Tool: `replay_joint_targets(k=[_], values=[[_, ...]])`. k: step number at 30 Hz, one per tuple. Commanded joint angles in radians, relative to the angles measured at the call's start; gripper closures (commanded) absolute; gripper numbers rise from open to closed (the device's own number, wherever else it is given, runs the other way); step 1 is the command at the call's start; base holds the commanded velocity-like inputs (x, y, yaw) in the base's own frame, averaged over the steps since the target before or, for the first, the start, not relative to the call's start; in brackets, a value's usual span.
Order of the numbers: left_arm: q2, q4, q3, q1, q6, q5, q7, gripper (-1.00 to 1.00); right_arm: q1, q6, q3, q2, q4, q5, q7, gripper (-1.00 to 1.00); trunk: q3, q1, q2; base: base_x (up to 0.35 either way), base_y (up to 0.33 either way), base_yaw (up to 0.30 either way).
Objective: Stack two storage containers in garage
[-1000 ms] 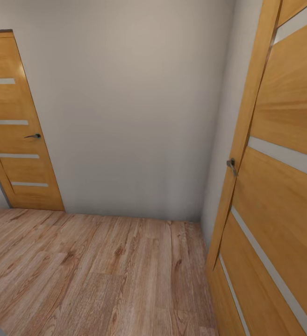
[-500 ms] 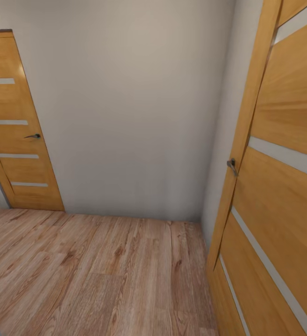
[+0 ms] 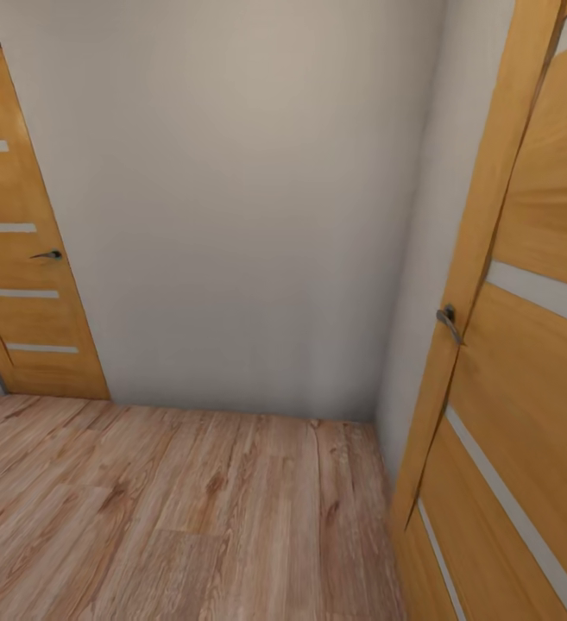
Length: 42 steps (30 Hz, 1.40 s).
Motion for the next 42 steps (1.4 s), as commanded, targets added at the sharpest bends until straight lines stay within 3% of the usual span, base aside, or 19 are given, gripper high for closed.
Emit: replay_joint_targets(k=[1, 29, 42], values=[[0.000, 0.000, 0.006, 0.000, -0.002, 0.006, 0.001, -1.00, -0.001, 0.002, 0.009, 0.000, 0.001, -0.010, -0.001, -1.00, -0.001, 0.001, 0.000, 0.323, 0.000, 0.000], [0.000, 0.000, 0.009, 0.000, -0.002, 0.006, 0.001, -1.00, -0.001, 0.003, 0.010, -0.003, 0.002, -0.008, -0.001, -1.00, -0.001, 0.001, 0.000, 0.323, 0.000, 0.001], [0.000, 0.000, 0.009, 0.000, -0.002, 0.006, 0.001, -1.00, -0.001, 0.001, 0.010, -0.006, 0.002, -0.008, -0.001, -1.00, -0.001, 0.001, 0.000, 0.323, 0.000, 0.229]])
